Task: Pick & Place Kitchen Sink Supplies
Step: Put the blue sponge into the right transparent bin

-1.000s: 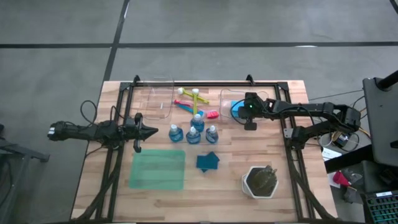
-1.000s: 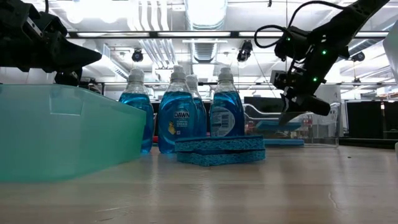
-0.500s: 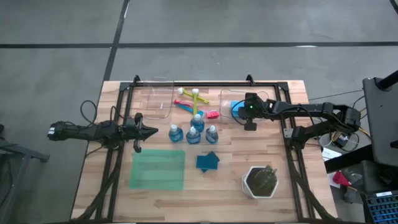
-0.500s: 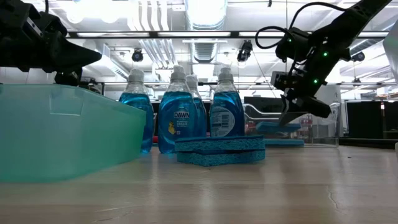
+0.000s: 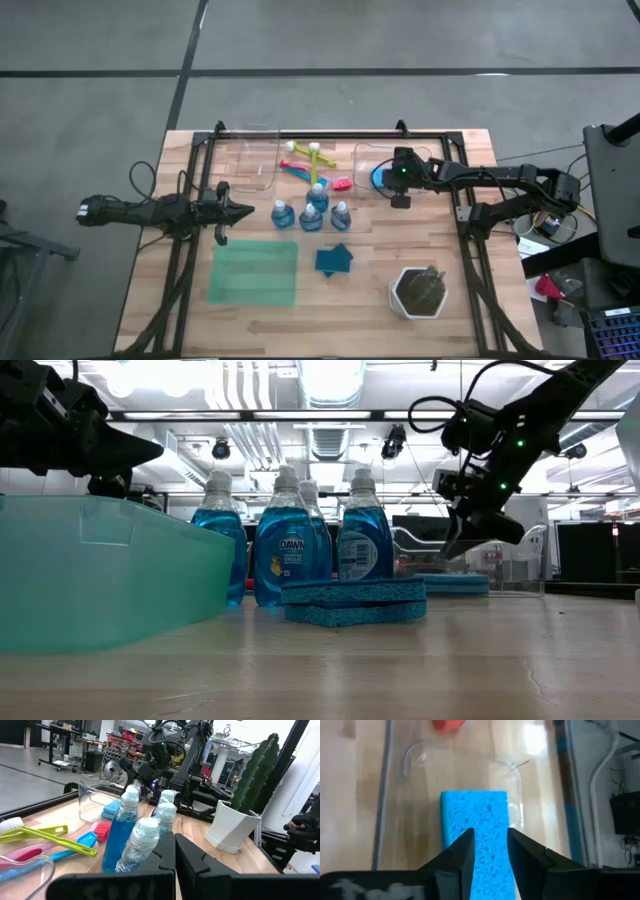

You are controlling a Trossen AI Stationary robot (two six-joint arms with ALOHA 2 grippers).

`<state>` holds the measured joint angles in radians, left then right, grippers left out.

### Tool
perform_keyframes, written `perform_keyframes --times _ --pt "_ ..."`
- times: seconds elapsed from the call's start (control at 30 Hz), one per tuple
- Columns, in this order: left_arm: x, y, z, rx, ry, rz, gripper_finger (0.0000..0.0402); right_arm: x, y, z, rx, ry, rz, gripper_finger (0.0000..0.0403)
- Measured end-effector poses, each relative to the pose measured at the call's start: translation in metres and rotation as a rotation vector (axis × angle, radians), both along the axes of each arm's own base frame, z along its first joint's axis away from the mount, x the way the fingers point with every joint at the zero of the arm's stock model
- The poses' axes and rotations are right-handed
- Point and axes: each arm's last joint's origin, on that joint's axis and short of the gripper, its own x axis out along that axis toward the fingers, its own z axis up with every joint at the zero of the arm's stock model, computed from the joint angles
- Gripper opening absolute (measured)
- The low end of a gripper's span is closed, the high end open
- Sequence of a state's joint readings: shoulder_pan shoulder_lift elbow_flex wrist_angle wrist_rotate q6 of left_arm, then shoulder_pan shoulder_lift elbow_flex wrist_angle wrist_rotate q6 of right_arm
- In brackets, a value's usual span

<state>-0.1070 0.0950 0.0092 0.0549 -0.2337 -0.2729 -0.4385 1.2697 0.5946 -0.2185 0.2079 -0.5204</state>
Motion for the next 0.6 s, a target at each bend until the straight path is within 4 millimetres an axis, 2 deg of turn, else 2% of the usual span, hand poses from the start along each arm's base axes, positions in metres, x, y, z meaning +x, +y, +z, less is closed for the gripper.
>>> perform_keyframes --times 0.3,0.6 --pt "0.000 0.000 0.000 0.000 0.000 0.000 0.0000 0.014 -0.005 0.027 -0.003 -0.104 -0.045 0.0132" --pt "0.000 0.000 0.000 0.000 0.000 0.000 0.0000 0.030 0.000 0.054 0.011 -0.223 -0.055 0.0123"
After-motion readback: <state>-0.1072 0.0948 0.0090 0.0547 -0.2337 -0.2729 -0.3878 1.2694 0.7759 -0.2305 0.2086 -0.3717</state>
